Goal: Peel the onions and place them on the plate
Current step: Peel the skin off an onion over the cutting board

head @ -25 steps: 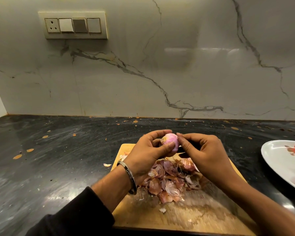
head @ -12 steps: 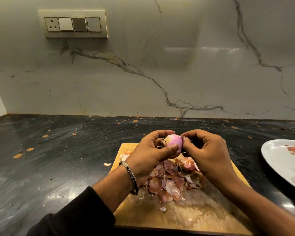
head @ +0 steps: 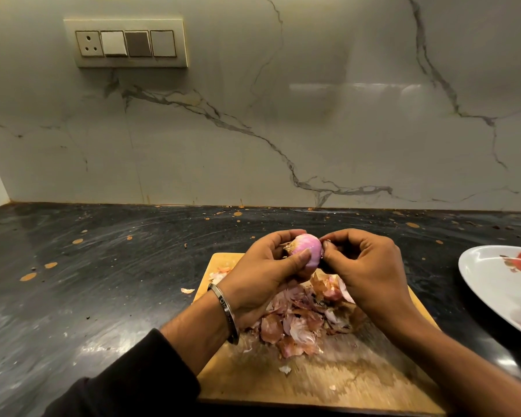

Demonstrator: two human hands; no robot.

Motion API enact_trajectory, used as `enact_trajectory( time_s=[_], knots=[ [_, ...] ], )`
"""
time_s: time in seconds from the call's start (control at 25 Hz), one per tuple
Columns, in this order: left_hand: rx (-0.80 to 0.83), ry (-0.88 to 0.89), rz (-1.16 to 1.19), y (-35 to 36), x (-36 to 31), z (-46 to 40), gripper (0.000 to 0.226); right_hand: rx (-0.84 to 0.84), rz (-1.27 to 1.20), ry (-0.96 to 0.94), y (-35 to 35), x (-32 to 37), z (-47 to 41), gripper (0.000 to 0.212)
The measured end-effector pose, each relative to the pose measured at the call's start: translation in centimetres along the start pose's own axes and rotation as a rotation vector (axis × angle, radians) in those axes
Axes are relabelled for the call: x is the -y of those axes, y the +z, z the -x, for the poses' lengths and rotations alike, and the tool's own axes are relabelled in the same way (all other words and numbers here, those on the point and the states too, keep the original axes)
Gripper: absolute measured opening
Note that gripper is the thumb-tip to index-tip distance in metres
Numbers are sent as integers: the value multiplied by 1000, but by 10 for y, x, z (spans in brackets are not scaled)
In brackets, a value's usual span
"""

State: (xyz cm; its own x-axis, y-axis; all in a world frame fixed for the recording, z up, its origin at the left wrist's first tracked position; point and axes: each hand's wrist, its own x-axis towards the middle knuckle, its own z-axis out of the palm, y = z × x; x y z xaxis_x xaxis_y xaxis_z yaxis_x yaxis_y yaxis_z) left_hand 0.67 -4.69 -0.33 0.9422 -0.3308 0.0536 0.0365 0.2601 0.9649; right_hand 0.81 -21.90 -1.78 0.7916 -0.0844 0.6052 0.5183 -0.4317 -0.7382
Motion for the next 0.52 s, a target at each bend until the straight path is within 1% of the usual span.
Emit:
enact_trajectory(
  time_s=[0.12, 0.24, 0.32, 0.44, 0.52],
  knots=[
    [6, -4, 37, 0, 1, -1, 34, 25, -78, 27, 1, -1, 0, 12],
    [-1, 3, 79, -4, 2, -3, 42, 118, -167, 85, 3, -1, 0, 13],
    [-13, 8, 92, -5, 2, -3, 47, 117, -196, 106, 3, 0, 0, 12],
    [-27, -5, 158, -4, 1, -4, 46, 70, -158, 124, 2, -1, 0, 11],
    [-29, 2, 225, -3, -1, -4, 43, 79, -101, 181, 2, -2, -1, 13]
  ],
)
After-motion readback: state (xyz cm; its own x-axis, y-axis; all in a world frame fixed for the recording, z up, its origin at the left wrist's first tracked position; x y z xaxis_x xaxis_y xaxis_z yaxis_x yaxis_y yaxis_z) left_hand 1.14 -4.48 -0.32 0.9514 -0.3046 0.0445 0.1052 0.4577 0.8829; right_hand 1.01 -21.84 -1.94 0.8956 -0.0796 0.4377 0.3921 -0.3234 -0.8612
